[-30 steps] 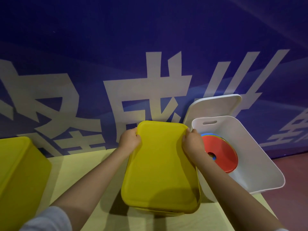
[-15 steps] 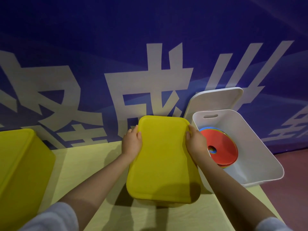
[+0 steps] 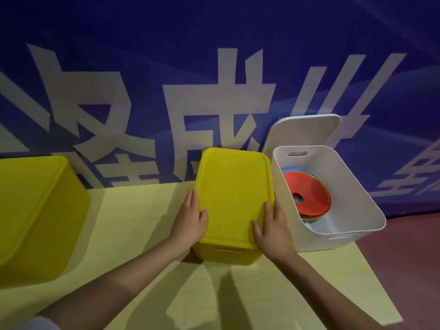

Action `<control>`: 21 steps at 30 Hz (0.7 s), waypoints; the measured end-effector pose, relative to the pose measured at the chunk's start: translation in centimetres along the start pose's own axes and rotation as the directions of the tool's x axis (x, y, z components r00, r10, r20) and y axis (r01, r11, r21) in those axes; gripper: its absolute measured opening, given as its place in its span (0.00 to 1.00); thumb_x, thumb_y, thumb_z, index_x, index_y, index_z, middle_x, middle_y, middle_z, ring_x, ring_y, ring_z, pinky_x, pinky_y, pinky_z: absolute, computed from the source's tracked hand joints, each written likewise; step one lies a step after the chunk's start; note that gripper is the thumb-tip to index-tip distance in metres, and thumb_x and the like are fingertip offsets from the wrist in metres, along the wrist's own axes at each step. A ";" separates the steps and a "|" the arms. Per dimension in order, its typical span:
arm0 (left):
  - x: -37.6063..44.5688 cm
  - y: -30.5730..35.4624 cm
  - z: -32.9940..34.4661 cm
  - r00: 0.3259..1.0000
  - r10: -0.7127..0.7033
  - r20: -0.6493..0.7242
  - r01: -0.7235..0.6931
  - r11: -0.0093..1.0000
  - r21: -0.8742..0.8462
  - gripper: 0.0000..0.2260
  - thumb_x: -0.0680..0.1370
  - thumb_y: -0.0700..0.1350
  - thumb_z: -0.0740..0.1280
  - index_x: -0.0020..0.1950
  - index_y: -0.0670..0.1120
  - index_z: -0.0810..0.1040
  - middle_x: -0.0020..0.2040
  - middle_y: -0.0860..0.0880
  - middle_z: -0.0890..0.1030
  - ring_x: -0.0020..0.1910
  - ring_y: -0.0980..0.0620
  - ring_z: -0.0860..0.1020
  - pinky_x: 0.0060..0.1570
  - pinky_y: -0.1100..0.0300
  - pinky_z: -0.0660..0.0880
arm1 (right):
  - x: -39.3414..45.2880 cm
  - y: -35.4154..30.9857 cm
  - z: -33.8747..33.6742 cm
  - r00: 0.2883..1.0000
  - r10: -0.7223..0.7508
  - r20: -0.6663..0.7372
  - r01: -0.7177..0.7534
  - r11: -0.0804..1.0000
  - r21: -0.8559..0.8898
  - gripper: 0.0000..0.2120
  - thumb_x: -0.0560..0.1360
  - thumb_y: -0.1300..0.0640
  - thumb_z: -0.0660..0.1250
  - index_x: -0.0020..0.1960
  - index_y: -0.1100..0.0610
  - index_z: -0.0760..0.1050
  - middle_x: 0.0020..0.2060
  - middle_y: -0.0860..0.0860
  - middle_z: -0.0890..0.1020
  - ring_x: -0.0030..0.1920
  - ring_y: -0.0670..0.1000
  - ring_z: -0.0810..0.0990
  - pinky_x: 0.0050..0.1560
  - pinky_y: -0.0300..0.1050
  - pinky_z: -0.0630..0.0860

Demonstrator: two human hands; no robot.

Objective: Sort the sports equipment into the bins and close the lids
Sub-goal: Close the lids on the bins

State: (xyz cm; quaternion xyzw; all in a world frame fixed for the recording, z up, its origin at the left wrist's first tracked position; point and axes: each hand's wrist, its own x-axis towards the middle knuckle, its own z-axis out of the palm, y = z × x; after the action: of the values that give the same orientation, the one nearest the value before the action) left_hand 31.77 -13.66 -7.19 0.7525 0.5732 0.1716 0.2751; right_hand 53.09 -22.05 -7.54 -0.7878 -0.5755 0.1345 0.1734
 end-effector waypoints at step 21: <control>7.0 1.4 -1.8 1.000 0.021 -0.005 -0.021 0.994 0.104 0.25 0.83 0.49 0.51 0.79 0.46 0.49 0.79 0.51 0.50 0.69 0.46 0.68 0.59 0.52 0.73 | 3.3 0.9 -0.9 0.994 0.085 -0.064 -0.069 0.975 0.213 0.29 0.81 0.49 0.56 0.78 0.54 0.51 0.74 0.53 0.63 0.68 0.57 0.69 0.61 0.50 0.70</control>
State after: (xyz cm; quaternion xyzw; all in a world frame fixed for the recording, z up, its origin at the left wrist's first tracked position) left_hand 33.82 -6.82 -5.27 0.7714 0.5742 0.1465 0.2319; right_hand 55.21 -19.23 -7.18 -0.7911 -0.5202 0.1727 0.2713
